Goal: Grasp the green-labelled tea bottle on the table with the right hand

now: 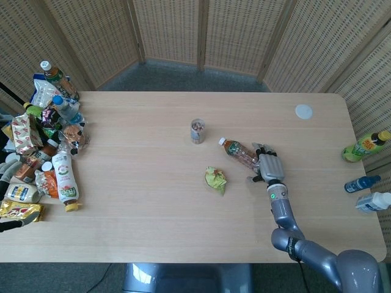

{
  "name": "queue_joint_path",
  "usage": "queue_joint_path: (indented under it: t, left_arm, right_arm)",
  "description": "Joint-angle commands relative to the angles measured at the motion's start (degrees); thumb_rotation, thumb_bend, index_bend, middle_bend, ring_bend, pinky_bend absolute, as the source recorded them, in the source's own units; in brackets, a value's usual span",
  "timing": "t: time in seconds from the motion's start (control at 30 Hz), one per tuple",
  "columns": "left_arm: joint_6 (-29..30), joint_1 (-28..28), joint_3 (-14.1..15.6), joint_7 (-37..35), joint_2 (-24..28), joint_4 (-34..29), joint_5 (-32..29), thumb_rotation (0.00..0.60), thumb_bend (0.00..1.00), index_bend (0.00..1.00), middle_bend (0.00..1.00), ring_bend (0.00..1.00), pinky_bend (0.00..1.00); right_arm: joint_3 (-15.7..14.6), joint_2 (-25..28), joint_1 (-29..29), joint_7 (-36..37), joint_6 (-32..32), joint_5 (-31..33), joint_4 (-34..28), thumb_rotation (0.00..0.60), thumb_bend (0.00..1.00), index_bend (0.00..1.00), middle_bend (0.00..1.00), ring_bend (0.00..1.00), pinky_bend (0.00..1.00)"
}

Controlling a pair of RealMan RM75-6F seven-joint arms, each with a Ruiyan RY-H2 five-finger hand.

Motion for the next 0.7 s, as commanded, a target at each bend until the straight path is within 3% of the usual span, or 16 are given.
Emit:
queue_joint_path:
  t: [0.03, 0.13, 0.37, 0.57, 0.7]
  left_arm:
    - [0.0, 0.0, 0.0, -0.1, 0.0, 0.0, 0.1, 0.600, 0.00, 0.00, 0.00, 0.00, 0.00]
    - [0.1, 0.0, 0.0, -0.2, 0.1, 0.0, 0.2, 0.600, 0.00, 0.00, 0.00, 0.00, 0.00]
    - [0.1, 0.1, 0.1, -0.1, 0.1, -0.1, 0.5, 0.600, 0.00, 0.00, 0.00, 0.00, 0.00]
    - [0.2, 0.1, 0.2, 0.0, 0.0, -0.2, 0.7, 0.600, 0.00, 0.00, 0.00, 0.00, 0.00]
    - [0.4, 0.1, 0.2, 0.0, 0.1, -0.4, 1.0, 0.600, 0.00, 0.00, 0.00, 0.00, 0.00]
  right_arm:
    - [0.3, -1.7, 0.5, 1.6, 1.3, -1.1, 2.4, 0.600, 0.00, 0.31, 0.49, 0.39, 0.51]
    - [0.3, -2.6, 0.6, 2.9, 2.5, -2.2, 3.9, 0.600, 0.03, 0.37, 0.55, 0.45, 0.57]
    - [0.4, -1.7, 0.1, 4.7, 4.6, -4.2, 2.6, 0.600, 0.08, 0.39, 0.57, 0.46, 0.58]
    - [1.0, 2.8, -1.3, 4.2, 9.5, -6.4, -4.7, 0.600, 0.08, 0.39, 0.57, 0.46, 0.58]
    - [2.0, 8.2, -2.8, 2.6, 13.7, -7.8, -13.1, 0.600, 0.09, 0.39, 0.57, 0.46, 0.58]
